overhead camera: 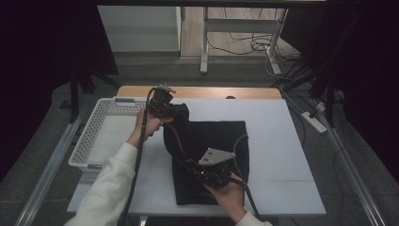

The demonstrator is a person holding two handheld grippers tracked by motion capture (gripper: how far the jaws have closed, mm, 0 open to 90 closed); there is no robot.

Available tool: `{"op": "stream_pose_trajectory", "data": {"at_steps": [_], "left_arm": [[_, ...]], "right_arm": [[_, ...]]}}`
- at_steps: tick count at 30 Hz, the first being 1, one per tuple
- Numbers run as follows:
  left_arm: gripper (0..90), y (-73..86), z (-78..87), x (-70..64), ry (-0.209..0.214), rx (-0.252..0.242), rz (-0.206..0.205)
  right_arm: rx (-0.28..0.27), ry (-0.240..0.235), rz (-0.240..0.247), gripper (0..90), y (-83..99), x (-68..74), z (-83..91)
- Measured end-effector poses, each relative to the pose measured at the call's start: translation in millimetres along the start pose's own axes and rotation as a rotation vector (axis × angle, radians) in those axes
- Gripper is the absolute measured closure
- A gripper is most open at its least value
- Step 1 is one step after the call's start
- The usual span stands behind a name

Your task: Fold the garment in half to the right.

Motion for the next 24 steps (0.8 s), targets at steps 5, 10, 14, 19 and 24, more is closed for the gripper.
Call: {"op": "stream_pose_trajectory", "data": {"at_steps": [5,10,14,19,24], "left_arm": [[80.6,-3.1,-4.0,-3.5,0.001,0.002,-0.001],[80.6,-7.5,-7.9,-8.6,0.002,0.002,-0.009],[80.6,-9.2,-10.1,-10.1,0.006,0.002,-0.005],[80.6,-9.7,-11.0,-11.2,0.009,-0.002,-0.002],[80.6,-12.0,-13.8,-13.8,0.011,-0.004,-0.004]], "right_arm": [[-0.002,0.003,-0.006,78.0,2.5,-3.1,2.1],[0.003,0.012,-0.01,78.0,6.5,-6.2,4.7],[0.002,0.017,-0.017,78.0,9.0,-8.2,6.5],[0.005,0.022,-0.018,78.0,10.5,-9.0,7.7],[0.004,0.025,-0.023,78.0,13.0,-10.1,8.2]]}}
Point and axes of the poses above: each handheld gripper's, and its own axes: z roughly backward along the jaws, y roughly out of its underside, x roughly to its left, the point moved 6 cm from there along -z, roughly forward along the jaws, and after that the axes turned 12 degrees about x, right-handed, at the moved point
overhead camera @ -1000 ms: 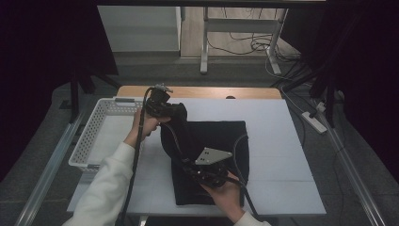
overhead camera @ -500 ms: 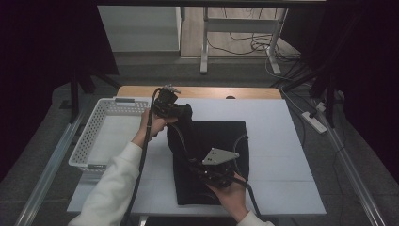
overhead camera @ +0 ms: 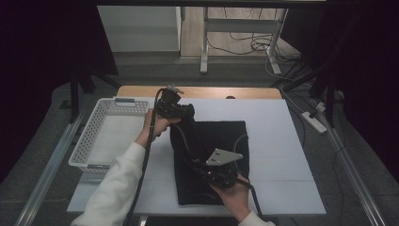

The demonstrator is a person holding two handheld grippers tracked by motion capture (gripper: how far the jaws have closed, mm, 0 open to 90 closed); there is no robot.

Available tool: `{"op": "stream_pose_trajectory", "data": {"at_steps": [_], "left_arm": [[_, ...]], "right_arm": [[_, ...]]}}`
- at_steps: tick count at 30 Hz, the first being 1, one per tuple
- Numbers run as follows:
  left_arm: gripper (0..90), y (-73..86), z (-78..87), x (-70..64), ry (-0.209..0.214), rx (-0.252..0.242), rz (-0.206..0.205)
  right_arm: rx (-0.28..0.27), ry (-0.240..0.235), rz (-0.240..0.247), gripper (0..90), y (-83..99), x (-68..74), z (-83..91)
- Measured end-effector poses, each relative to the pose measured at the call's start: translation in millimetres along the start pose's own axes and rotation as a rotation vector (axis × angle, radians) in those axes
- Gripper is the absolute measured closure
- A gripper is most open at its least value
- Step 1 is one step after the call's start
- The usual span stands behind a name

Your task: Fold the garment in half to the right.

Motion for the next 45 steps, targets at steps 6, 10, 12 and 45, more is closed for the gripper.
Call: {"op": "stream_pose_trajectory", "data": {"at_steps": [6,10,12,45], "left_arm": [[80.6,-4.9,-7.5,-4.7,0.008,0.005,-0.003],[80.6,-8.8,-12.6,-9.3,0.018,0.007,-0.007],[80.6,-11.0,-15.3,-12.0,0.019,0.009,-0.011],[80.4,-36.1,-54.1,-43.9,0.075,0.034,-0.054]], "right_arm": [[0.009,0.008,-0.009,78.0,6.7,-2.6,2.6],[0.013,0.013,-0.017,78.0,11.4,-5.4,5.8],[0.015,0.018,-0.019,78.0,13.7,-6.8,7.4],[0.054,0.075,-0.085,77.4,51.1,-24.1,24.3]]}}
Point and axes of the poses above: each handheld gripper's, and its own axes: z roughly backward along the jaws, y roughly out of its underside, x roughly to its left, the point moved 6 cm from there along -z, roughly forward along the jaws, and after that the axes turned 12 degrees about x, right-handed, at the moved point
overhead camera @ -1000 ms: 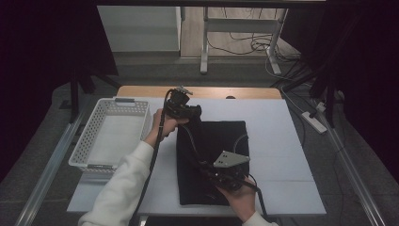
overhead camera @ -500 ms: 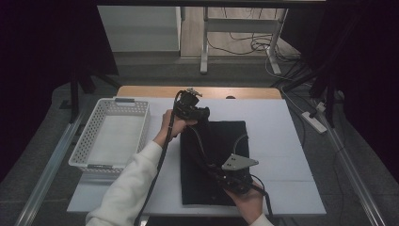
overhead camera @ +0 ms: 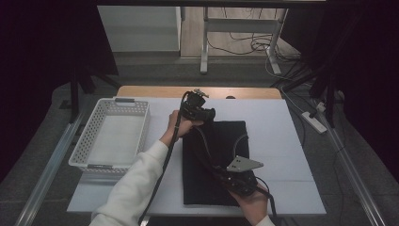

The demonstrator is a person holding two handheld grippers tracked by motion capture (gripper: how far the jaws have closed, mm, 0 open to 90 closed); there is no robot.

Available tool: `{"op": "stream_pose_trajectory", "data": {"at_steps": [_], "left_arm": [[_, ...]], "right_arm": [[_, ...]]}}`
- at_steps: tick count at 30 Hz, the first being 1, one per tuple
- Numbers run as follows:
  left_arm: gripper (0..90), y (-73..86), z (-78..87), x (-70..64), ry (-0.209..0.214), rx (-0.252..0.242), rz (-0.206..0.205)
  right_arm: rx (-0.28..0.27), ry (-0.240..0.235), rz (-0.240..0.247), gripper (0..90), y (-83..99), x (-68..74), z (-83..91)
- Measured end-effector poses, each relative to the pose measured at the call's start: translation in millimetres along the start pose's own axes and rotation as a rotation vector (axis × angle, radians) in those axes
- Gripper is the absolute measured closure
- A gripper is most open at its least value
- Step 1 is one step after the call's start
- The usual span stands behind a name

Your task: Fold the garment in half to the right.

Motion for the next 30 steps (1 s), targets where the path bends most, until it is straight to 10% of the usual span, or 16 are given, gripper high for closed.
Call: {"op": "stream_pose_trajectory", "data": {"at_steps": [30], "left_arm": [[80.2,-24.2,-39.5,-17.6,0.02,0.047,-0.021]], "right_arm": [[0.03,0.035,-0.057,76.5,22.1,-14.0,5.7]]}}
Point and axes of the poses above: each handheld gripper's, and its own axes: z roughly backward along the jaws, y roughly out of its underside, x roughly to its left, the point moved 6 cm from there along -z, roughly forward along the jaws, and after that the axes turned 12 degrees about x, right-handed, at the moved point
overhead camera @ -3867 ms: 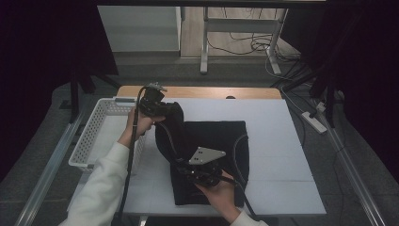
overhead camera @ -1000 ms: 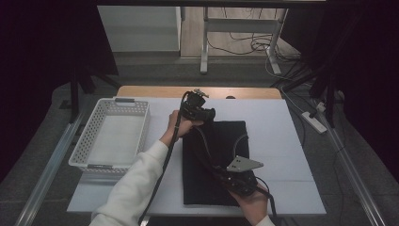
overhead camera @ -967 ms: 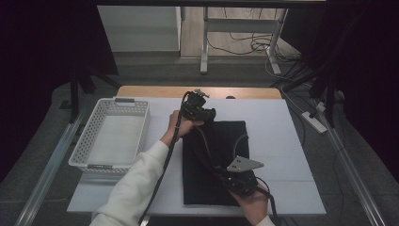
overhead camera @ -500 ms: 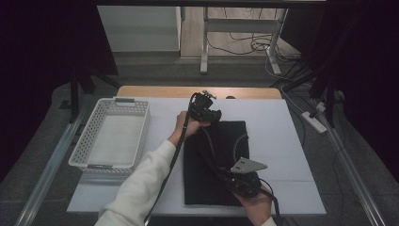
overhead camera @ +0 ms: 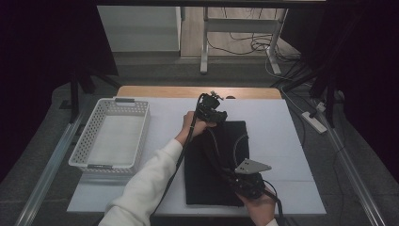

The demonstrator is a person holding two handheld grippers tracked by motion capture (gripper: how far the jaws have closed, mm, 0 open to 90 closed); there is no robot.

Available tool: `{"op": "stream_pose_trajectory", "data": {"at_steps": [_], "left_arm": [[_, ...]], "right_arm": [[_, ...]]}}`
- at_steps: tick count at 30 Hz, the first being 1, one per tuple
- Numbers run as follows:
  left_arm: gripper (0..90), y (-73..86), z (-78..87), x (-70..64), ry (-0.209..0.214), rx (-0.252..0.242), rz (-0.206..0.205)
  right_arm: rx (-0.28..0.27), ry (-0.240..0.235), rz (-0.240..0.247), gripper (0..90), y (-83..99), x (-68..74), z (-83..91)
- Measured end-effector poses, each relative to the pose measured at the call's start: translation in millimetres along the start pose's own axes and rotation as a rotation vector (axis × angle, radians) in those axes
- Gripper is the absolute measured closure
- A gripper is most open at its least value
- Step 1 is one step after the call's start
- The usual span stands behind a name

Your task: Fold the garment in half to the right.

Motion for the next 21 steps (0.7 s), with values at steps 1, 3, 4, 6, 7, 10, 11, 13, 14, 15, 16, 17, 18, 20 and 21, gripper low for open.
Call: {"op": "stream_pose_trajectory", "data": {"at_steps": [1,3,4,6,7,10,11,13,14,15,16,17,18,20,21], "left_arm": [[80.3,-0.7,-0.9,-0.3,0.002,0.001,0.0],[80.2,-2.0,-2.6,-0.8,0.003,0.002,0.0],[80.2,-2.6,-3.3,-1.1,0.004,0.003,0.0],[80.2,-3.8,-4.6,-2.4,0.004,0.004,-0.002],[80.2,-4.4,-5.1,-3.0,0.003,0.005,-0.004],[80.3,-5.6,-6.0,-4.5,0.003,0.008,-0.007],[80.2,-7.1,-6.6,-6.3,0.006,0.005,-0.008],[80.2,-8.8,-7.0,-8.6,0.01,0.005,-0.014],[80.1,-9.6,-7.4,-9.7,0.01,0.005,-0.017],[80.1,-10.3,-8.0,-10.8,0.009,0.005,-0.02],[80.1,-10.9,-8.4,-12.0,0.01,0.004,-0.021],[79.9,-11.3,-9.0,-12.7,0.009,0.005,-0.022],[79.5,-11.7,-9.5,-13.1,0.008,0.003,-0.024],[72.9,-12.5,-8.4,-13.2,0.015,-0.017,-0.023],[62.7,-13.3,-6.5,-12.8,0.011,-0.036,-0.018]], "right_arm": [[0.003,0.0,-0.003,76.5,0.8,-0.6,0.2],[0.003,0.001,-0.006,76.6,2.0,-0.8,0.2],[0.004,0.0,-0.007,76.5,2.5,-0.7,0.2],[0.009,0.003,-0.004,76.5,3.4,-0.9,0.3],[0.01,0.002,-0.006,76.4,3.7,-1.0,0.4],[0.008,0.001,-0.011,76.4,4.2,-1.0,0.9],[-0.001,0.004,-0.01,76.5,4.7,0.0,2.8],[0.001,0.01,-0.004,76.4,5.2,1.2,4.4],[0.003,0.009,-0.003,76.4,5.9,1.3,4.7],[0.003,0.008,-0.007,76.3,6.8,1.0,4.9],[0.006,0.008,-0.01,75.9,8.0,0.2,5.2],[0.01,0.007,-0.017,75.3,9.2,-0.6,5.2],[0.01,0.006,-0.024,73.5,10.2,-1.5,5.2],[0.009,0.025,-0.045,60.1,12.0,-5.0,6.7],[0.008,0.037,-0.059,50.6,12.4,-7.1,7.9]]}}
Point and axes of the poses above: each handheld gripper's, and its own axes: z roughly backward along the jaws, y roughly out of its underside, x roughly to its left, the point moved 6 cm from there along -z, roughly forward along the jaws, and after that the axes turned 12 degrees about x, right-handed, at the moved point
